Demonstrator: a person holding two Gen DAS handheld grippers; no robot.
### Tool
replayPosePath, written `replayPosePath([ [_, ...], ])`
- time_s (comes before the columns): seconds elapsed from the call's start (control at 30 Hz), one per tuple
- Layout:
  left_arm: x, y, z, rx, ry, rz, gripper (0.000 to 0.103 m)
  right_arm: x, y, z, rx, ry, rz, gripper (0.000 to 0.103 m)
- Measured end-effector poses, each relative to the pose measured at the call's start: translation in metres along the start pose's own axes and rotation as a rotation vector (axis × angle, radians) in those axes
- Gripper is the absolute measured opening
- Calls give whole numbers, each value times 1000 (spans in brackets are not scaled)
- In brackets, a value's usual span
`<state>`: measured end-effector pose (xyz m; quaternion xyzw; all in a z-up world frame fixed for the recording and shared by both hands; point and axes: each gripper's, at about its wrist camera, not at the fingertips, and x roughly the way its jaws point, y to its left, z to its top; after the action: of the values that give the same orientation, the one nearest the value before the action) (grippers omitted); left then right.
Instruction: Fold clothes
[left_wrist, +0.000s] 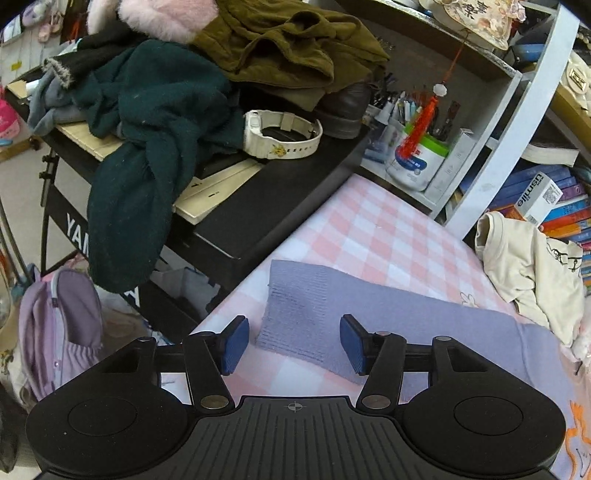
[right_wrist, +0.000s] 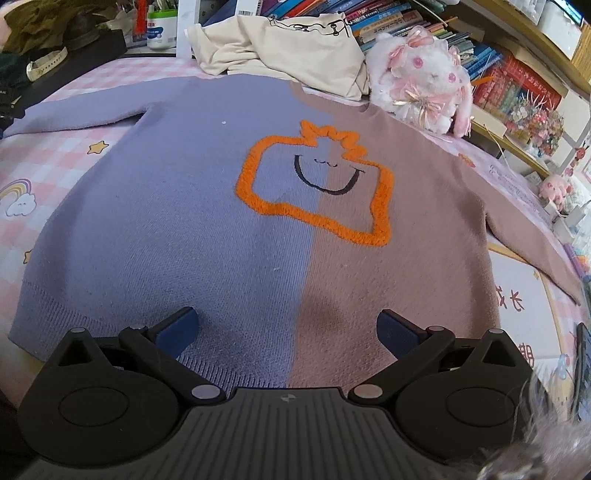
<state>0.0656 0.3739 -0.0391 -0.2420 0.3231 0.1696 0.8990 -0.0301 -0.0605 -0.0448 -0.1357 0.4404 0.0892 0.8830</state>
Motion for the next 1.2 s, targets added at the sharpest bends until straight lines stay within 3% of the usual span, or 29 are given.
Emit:
replayPosePath([
  [0.1, 2, 0, 1, -28, -4, -25, 52, 0, 0, 0, 2, 0, 4, 103],
  [0.27, 8, -3, 0, -102, 21, -134, 52, 0, -1, -1, 10, -1, 10, 103],
  [0.6, 15, -21, -8, -109, 57, -219, 52, 0, -4, -2, 29, -5, 19, 103],
  [0.73, 17, -29, -11, -123, 107, -283, 52, 1, -6, -2, 42, -4, 26, 103],
  [0.83, 17, -34, -12, -83, 100, -266, 52, 1, -7, -2, 50, -4, 31, 103],
  [1.0, 17, -9, -2, -243, 54, -203, 53, 0, -9, -3, 51, -7, 33, 103],
  [1.2, 19, 12, -3, -386, 23, -226, 49, 1, -10, -3, 65, -4, 41, 103],
])
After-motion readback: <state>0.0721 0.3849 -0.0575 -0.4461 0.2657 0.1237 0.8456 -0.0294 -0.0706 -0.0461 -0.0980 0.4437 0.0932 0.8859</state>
